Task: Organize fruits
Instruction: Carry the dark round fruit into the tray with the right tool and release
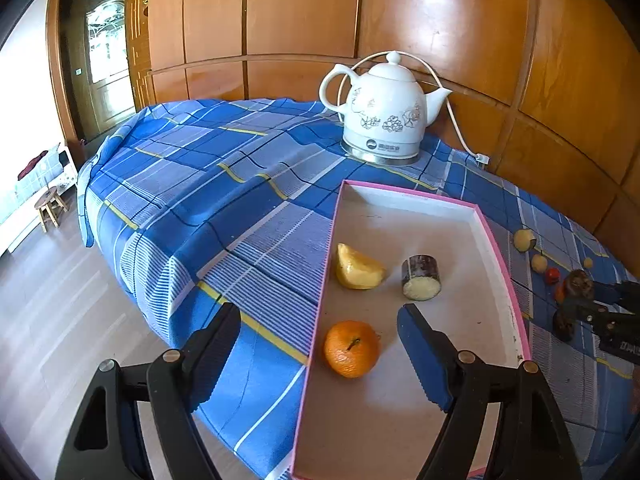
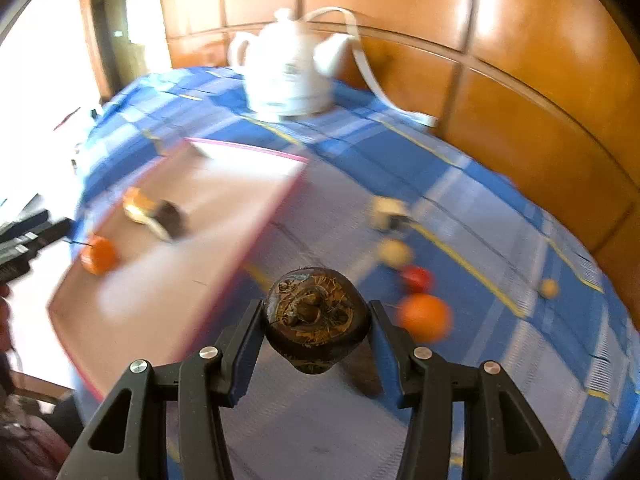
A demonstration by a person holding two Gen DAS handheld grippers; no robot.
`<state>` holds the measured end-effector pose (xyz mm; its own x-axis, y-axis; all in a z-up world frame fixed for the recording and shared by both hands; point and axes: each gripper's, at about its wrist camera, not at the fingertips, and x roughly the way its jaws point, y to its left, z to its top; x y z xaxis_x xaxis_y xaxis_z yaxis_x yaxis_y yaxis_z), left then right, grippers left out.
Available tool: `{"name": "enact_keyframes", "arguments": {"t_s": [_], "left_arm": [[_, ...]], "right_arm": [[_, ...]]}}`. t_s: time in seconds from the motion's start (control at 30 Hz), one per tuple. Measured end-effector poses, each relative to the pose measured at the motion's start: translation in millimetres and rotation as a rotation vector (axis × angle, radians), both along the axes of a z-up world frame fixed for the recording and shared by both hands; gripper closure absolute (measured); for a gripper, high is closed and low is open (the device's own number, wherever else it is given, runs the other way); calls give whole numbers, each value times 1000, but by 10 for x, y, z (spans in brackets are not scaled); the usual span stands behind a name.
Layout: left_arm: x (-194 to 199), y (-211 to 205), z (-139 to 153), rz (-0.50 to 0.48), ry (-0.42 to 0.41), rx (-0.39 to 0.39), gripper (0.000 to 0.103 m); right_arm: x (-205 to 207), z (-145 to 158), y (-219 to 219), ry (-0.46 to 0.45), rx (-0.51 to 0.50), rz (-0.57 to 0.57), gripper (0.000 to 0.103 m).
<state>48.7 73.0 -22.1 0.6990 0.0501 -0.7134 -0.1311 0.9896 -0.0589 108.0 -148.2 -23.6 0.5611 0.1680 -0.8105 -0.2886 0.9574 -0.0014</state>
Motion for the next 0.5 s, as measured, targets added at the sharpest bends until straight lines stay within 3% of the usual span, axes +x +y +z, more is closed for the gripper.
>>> {"name": "enact_keyframes", "arguments": {"t_s": [0.2, 0.5], "left_arm": [[-23, 102, -10, 15, 0, -5, 22], [-43, 201, -41, 35, 3, -13, 22]], "right_arm": [[56, -11, 583, 2, 55, 60, 52], [120, -123, 1061, -8, 11, 19, 52]]}}
